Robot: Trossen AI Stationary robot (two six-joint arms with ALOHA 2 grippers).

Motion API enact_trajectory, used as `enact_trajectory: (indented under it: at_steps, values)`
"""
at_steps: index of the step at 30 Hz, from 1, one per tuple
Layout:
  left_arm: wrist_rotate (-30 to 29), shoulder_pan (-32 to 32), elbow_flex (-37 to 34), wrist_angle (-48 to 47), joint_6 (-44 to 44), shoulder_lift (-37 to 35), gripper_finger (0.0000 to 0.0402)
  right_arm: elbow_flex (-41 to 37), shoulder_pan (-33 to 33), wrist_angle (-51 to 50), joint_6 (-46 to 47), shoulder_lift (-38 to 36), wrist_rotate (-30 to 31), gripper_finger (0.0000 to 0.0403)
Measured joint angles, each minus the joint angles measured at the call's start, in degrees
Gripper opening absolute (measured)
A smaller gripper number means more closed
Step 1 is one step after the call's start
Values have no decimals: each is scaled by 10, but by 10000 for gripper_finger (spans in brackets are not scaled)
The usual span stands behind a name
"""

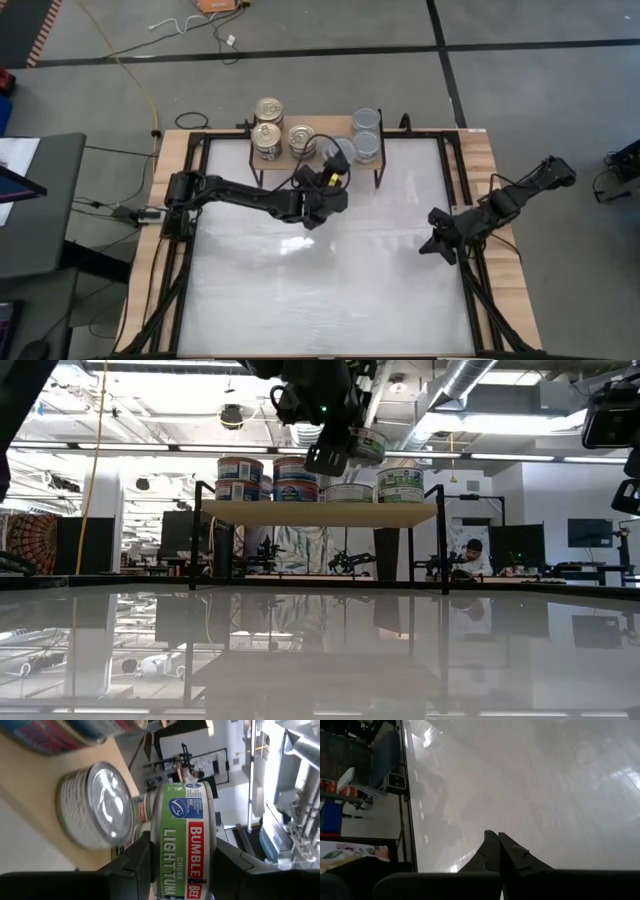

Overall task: Stack canned seafood by type on shelf
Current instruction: Stack the green white tuna can on top of the other green white tuna can on the shelf

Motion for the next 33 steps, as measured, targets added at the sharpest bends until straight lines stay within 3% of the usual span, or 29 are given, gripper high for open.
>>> enact_trajectory:
  at_steps: [33]
  values:
    - [11,55,0,-3,-77,2,153,0,1,-3,-19,0,7,16]
